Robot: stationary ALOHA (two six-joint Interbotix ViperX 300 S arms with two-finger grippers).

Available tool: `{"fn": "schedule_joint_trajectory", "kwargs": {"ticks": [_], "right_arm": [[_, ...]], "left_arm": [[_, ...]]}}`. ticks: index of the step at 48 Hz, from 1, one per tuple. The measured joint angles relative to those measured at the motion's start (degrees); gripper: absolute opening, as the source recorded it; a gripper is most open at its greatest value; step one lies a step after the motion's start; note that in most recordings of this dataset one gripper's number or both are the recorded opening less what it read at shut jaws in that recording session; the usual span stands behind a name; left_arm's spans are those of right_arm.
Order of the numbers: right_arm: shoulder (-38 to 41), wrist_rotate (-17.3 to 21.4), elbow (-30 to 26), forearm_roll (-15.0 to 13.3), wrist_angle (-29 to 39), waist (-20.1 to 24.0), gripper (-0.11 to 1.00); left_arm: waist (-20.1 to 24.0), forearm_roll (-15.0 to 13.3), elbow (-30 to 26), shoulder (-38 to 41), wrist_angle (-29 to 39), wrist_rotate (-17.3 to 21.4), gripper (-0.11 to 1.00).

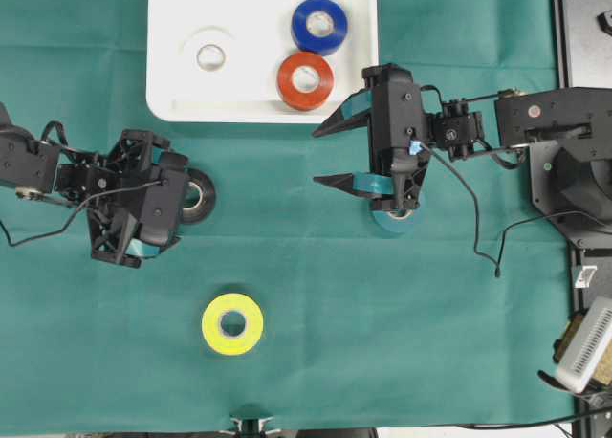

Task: Put the tape alternately from left to right into the white case.
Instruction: 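Lower the left gripper onto the black tape roll and grip it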

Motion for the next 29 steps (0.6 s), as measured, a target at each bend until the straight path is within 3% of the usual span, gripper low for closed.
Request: {"fn": "schedule_joint_trajectory", "kwargs": {"ticks": [5,14,18,29], "right_arm": [[0.0,0.0,0.0,0.0,0.0,0.0,0.65],[0.0,0.0,0.1,0.1,-0.1,0.0,0.65],[0.1,0.0,0.1,0.0,0.0,-0.1,0.65],[0.0,0.0,0.1,0.0,0.0,0.0,0.65]], "left_arm": [[0.0,0.0,-0.1,0.0,0.0,0.0,0.59],[0.0,0.0,-0.2,0.0,0.1,0.0,0.13],[0.1,0.0,-0.2,0.1,0.1,-0.2,0.0],[0.1,0.0,-1.1,0.0,4.0,-1.9,-0.04]]}}
